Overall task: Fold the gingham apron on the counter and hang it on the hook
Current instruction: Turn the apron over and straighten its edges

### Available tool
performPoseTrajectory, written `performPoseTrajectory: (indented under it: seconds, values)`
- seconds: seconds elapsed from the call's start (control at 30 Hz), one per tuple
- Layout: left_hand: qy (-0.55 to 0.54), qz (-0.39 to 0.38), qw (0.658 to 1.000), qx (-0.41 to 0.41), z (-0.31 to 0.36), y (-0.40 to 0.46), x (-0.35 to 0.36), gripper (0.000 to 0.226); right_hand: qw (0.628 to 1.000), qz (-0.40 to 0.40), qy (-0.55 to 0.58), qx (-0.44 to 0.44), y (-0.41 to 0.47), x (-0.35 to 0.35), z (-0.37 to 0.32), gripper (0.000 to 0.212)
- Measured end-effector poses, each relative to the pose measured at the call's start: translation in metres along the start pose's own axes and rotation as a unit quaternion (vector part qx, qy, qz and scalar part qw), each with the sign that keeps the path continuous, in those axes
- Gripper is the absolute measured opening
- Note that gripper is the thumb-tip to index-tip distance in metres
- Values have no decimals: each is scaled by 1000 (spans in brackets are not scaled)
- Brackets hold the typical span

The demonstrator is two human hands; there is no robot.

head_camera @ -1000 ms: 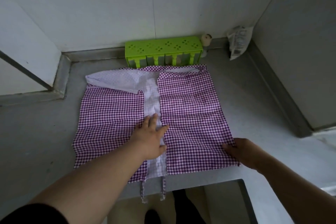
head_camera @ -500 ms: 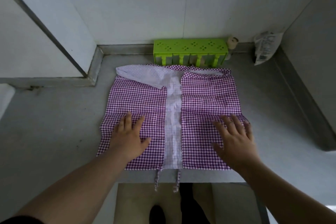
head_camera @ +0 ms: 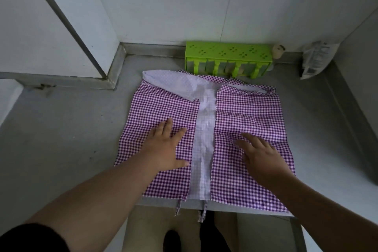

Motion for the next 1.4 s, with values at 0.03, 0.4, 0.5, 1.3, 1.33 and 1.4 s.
performPoseTrajectory:
  seconds: [0.03, 0.4, 0.5, 1.3, 1.33, 1.4]
  values:
    - [-4, -12, 1000, -1, 1, 6, -2, 123, 1000, -8, 2, -16, 12, 1, 0, 55]
    - [-44, 4, 999, 0, -4, 37, 25, 147, 997, -15, -24, -75, 62, 39, 3, 83]
    - [-49, 10, 999, 10, -5, 36, 25, 145, 995, 29, -6, -93, 87, 30, -11, 79]
    - [-42, -9, 999, 1, -4, 41, 23, 145, 984, 7, -56, -169, 217, 27, -77, 79]
    - [-37, -18, 999, -2, -3, 41, 22, 145, 984, 20, -48, -172, 208, 24, -81, 76]
    - [-15, -18, 1000, -6, -3, 42, 17, 141, 977, 79, -4, -196, 178, 16, -87, 70]
Point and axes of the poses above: each hand's wrist, its own y-axis towards the middle knuckle, its own x-axis out of the palm, z = x × y, the point moved 1 cm from there along y, towards the middle knuckle, and after that the axes turned 7 degrees about z, right-handed, at the moved point
